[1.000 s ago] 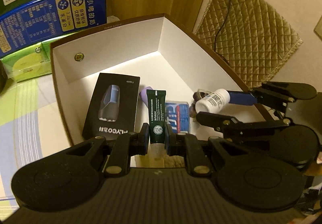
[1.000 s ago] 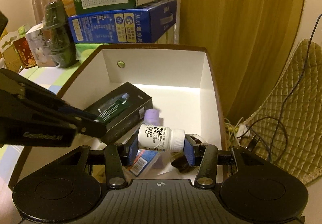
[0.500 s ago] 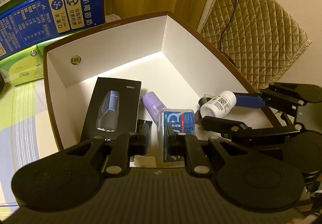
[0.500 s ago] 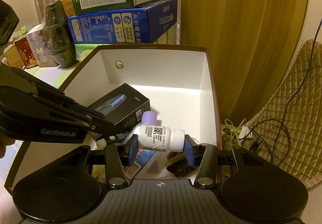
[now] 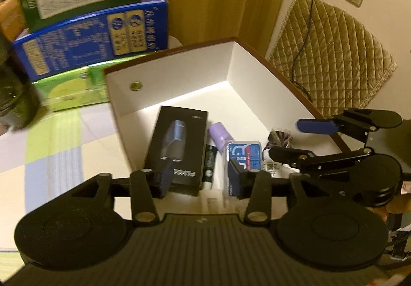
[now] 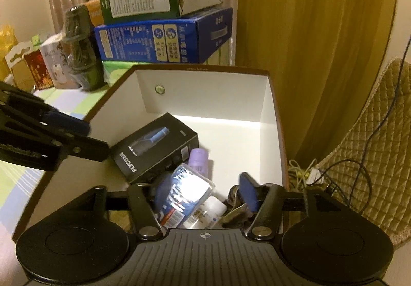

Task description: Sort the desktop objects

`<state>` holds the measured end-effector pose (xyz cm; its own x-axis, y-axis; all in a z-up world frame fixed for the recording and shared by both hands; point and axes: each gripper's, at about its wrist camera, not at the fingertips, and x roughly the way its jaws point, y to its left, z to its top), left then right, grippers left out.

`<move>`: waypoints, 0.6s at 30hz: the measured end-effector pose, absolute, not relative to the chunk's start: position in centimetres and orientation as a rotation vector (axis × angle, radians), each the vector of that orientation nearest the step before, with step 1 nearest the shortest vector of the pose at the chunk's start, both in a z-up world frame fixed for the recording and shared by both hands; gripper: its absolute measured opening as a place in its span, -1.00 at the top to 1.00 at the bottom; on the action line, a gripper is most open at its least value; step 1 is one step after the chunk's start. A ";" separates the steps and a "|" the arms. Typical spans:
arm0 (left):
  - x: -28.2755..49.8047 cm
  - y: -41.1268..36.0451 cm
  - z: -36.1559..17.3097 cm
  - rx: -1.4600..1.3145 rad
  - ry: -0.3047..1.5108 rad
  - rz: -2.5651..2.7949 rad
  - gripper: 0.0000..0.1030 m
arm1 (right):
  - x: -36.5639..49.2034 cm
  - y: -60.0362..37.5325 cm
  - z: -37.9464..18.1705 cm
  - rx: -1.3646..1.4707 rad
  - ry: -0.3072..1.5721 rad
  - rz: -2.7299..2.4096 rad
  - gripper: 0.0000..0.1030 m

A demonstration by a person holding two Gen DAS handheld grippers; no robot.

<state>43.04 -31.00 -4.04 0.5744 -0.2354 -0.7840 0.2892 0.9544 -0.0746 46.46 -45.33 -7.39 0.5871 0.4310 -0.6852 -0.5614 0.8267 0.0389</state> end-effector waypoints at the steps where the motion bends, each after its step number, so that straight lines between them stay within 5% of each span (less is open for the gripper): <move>1: 42.5 -30.6 -3.7 0.063 0.902 -0.300 0.09 | 46.1 -45.5 -7.2 -0.178 0.740 0.586 -0.32; 5: 40.5 -29.6 -2.7 0.073 0.872 -0.262 -0.31 | 44.5 -46.0 -6.6 -0.145 0.728 0.594 -0.64; 8: 38.8 -29.0 -2.0 0.078 0.852 -0.240 -0.36 | 43.1 -46.5 -6.1 -0.113 0.718 0.593 -0.85; 11: 37.2 -28.4 -1.4 0.076 0.829 -0.224 -0.63 | 41.7 -46.8 -5.6 -0.093 0.704 0.587 -0.96; 18: 33.9 -27.3 -0.1 0.098 0.792 -0.196 -0.73 | 38.5 -46.9 -4.3 -0.062 0.688 0.567 -0.96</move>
